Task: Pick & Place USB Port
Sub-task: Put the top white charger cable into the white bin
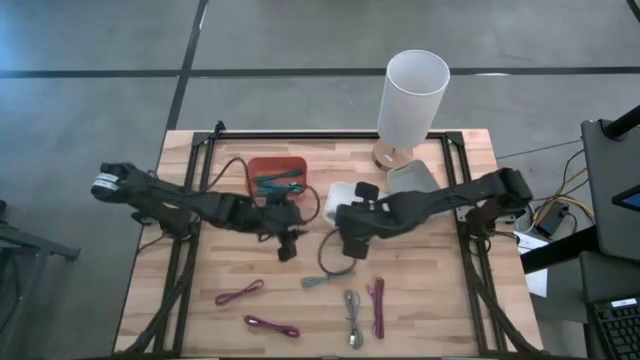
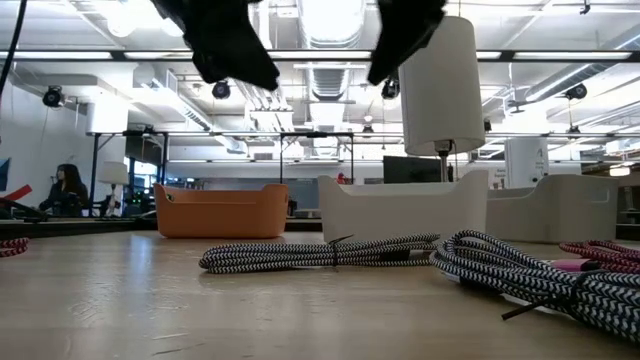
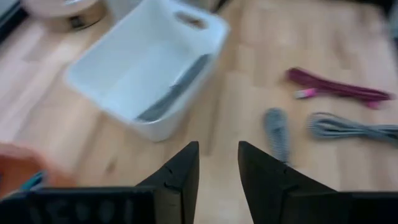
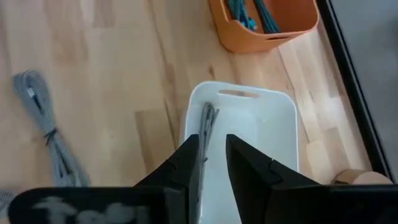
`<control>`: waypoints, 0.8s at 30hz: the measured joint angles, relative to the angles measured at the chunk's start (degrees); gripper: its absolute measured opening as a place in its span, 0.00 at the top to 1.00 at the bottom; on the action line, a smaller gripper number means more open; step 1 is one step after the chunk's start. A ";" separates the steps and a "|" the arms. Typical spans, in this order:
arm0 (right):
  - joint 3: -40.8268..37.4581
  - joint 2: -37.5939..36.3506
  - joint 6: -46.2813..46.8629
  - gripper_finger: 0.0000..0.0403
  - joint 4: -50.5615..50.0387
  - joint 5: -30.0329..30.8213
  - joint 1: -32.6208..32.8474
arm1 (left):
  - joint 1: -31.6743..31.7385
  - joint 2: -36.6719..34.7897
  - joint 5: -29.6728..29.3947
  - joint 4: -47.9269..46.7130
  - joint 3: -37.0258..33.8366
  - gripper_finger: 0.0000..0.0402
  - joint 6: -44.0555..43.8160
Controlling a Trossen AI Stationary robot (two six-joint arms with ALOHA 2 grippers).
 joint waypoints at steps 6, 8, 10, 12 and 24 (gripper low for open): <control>-13.13 -8.32 1.43 0.81 6.97 -2.97 3.36 | -5.67 0.73 0.24 9.83 -4.86 0.71 -1.15; -18.10 -11.44 1.79 0.80 11.52 -5.07 4.33 | -6.77 1.81 1.11 12.57 -5.89 0.71 -1.71; -22.96 -14.44 1.71 0.80 16.99 -6.36 4.99 | -7.52 3.74 1.89 15.70 -6.70 0.71 -2.91; -27.44 -17.36 1.48 0.80 22.72 -7.36 5.67 | -7.98 6.23 3.69 19.85 -7.07 0.71 -3.23; -43.71 -27.72 1.43 0.84 39.09 -8.15 6.42 | -8.55 25.27 5.40 24.90 -2.29 0.71 -1.05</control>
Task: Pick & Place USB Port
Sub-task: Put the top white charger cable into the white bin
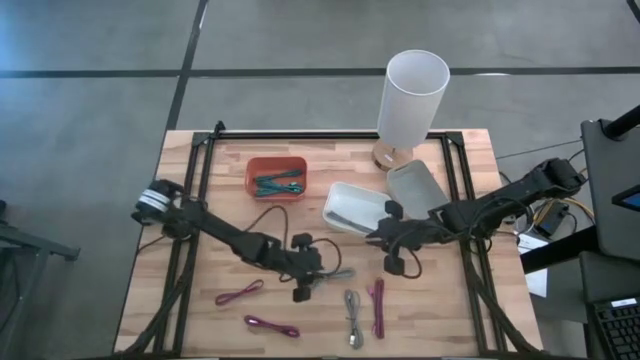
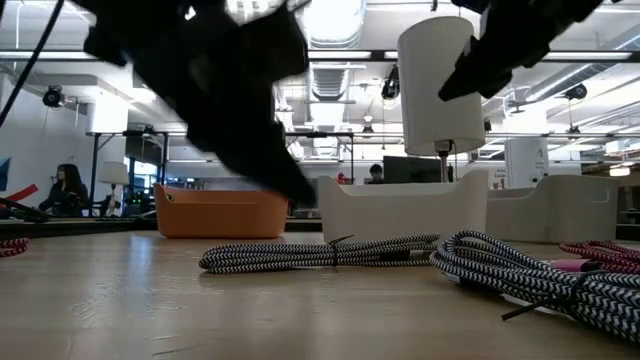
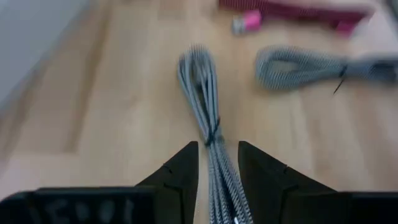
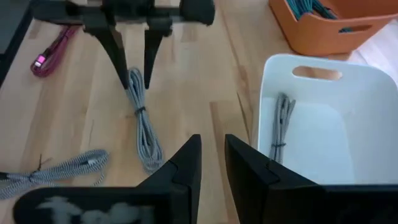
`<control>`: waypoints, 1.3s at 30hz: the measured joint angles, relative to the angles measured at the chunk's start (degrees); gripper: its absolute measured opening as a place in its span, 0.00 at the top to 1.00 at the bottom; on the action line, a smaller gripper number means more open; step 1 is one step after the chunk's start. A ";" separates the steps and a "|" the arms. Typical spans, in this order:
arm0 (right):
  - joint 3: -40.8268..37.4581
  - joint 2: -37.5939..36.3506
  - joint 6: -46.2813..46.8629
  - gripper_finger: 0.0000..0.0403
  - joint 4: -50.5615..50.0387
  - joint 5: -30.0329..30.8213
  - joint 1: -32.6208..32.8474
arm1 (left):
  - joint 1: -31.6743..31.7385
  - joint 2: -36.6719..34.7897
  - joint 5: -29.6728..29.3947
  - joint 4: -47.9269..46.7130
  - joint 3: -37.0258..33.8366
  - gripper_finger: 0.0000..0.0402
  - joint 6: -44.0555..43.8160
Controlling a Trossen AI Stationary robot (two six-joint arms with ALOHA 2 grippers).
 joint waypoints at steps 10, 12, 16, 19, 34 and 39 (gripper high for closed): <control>-0.93 0.02 0.07 0.81 0.31 0.02 -0.01 | -0.13 4.96 1.82 0.27 0.30 0.71 -3.50; -0.93 0.06 0.08 0.81 0.44 0.02 -0.02 | -0.13 4.96 1.68 -0.07 0.19 0.71 -3.43; -0.91 0.08 0.08 0.82 0.39 0.02 -0.02 | -0.13 4.96 1.55 -1.66 0.19 0.75 -2.05; -0.88 0.08 0.08 0.83 0.42 0.02 -0.02 | -0.13 4.94 1.18 -3.18 0.19 0.85 -1.26; -0.86 0.12 0.08 0.81 0.50 0.05 -0.02 | 1.55 2.45 -9.29 -14.40 8.01 0.97 11.91; -1.09 0.43 0.08 0.82 1.16 0.08 -0.02 | 2.45 2.31 -14.88 -24.66 13.27 0.97 13.22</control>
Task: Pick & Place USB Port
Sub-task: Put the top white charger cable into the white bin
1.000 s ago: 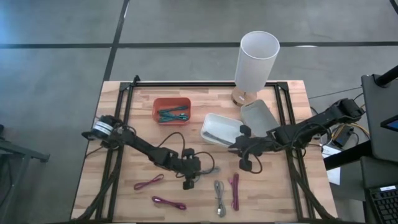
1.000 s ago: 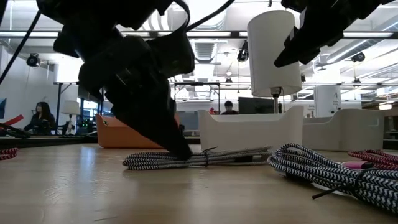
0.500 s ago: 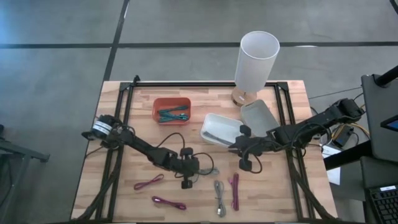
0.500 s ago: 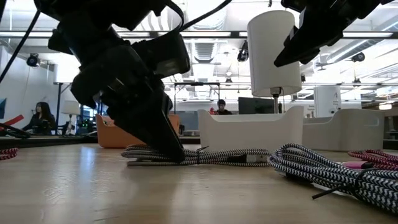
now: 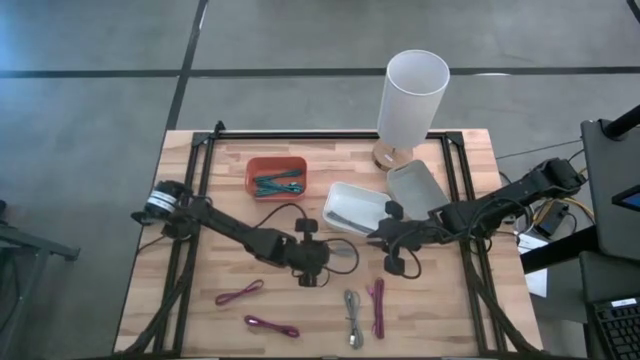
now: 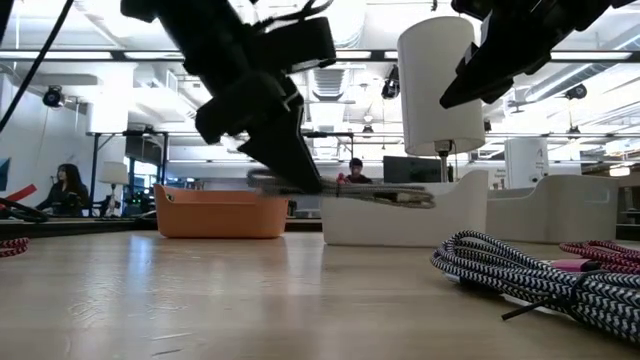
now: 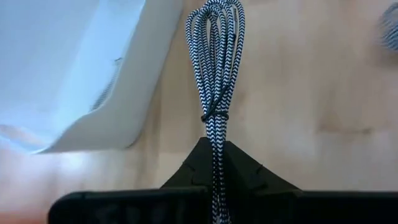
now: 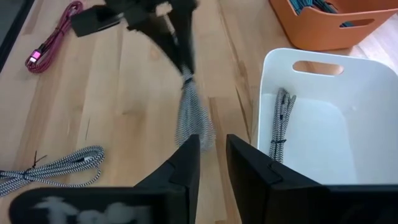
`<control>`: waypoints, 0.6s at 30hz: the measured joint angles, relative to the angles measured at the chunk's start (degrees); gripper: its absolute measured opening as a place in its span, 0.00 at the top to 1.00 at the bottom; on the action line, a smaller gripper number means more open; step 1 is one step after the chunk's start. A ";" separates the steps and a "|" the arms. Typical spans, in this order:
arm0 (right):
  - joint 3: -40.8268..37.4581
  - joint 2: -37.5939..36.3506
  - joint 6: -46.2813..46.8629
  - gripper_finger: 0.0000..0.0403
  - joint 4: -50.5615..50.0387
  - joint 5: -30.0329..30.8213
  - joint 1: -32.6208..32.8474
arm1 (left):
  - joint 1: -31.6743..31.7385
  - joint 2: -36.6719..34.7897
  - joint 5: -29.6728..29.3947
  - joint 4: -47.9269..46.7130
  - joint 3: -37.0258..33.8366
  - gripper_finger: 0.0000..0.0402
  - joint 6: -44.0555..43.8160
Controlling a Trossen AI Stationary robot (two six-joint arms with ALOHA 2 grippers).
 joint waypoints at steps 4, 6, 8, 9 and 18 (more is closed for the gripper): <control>-0.30 2.04 -1.76 0.82 4.22 0.16 0.00 | 0.00 -0.20 -2.38 -6.79 3.47 0.97 0.85; -0.22 3.45 -4.47 0.82 6.23 0.14 -0.04 | 0.00 -0.53 -3.27 -9.70 5.18 0.96 0.99; 0.49 5.09 -6.18 0.80 6.28 0.12 -0.02 | 0.00 -0.72 -3.89 -12.41 6.70 0.96 0.99; 0.90 5.86 -6.71 0.79 6.31 0.12 -0.04 | 0.00 -0.72 -3.96 -13.90 7.31 0.96 0.98; 5.61 12.06 -10.67 0.68 6.23 0.53 -0.24 | -0.02 -1.83 -10.22 -19.26 9.47 0.96 1.46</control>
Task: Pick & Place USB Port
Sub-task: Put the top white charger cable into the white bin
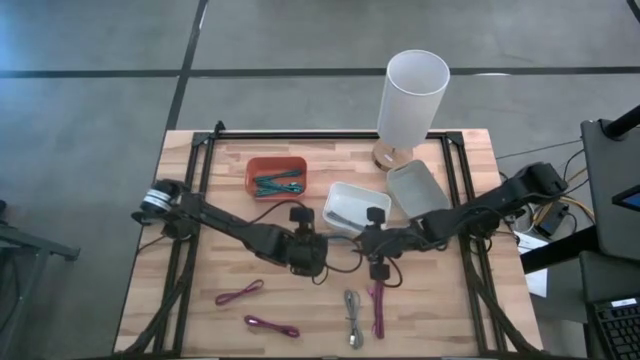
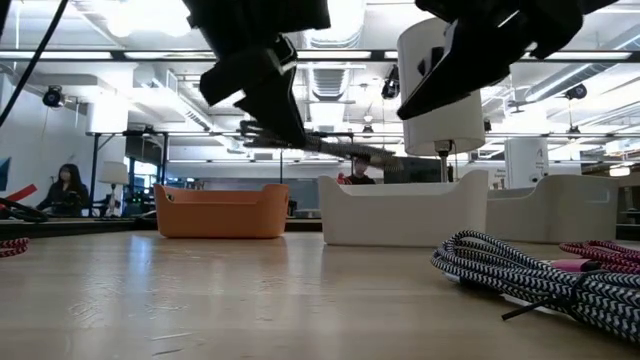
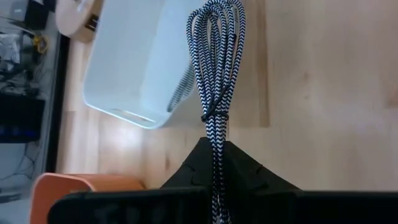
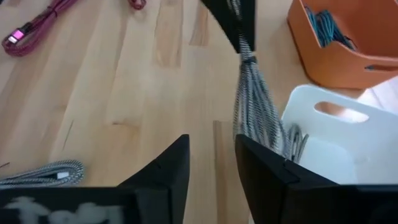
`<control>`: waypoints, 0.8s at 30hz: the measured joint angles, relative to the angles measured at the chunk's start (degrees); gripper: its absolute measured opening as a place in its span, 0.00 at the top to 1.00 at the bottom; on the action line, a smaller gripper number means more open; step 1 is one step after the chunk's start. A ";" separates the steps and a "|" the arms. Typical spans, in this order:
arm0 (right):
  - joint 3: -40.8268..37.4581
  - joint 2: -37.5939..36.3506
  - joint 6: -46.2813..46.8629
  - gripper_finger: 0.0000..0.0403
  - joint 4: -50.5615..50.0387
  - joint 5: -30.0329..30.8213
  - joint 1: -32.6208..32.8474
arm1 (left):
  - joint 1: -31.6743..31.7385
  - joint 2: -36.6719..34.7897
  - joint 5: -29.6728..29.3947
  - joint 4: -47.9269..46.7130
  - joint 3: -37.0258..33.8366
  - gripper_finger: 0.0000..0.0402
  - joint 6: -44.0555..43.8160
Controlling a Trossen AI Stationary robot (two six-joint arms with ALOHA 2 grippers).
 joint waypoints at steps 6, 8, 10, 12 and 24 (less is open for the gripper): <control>3.60 4.04 -3.37 0.62 -0.08 5.68 0.11 | -0.09 -1.62 -0.71 0.45 0.35 0.96 1.37; 5.00 5.16 -3.56 0.60 -0.43 9.54 0.04 | -0.09 -2.12 -0.86 0.71 0.34 0.96 1.39; 6.82 6.54 -4.33 0.58 -2.48 10.86 -0.06 | -0.09 -2.30 -0.89 1.08 0.29 0.96 1.39; 8.60 7.99 -4.99 0.56 -4.91 10.89 -0.07 | -0.09 -2.31 -0.89 1.55 0.29 0.96 1.66; 18.87 18.21 -7.99 0.54 -18.21 22.38 -0.09 | -0.11 -2.40 -1.45 5.33 0.88 0.96 3.24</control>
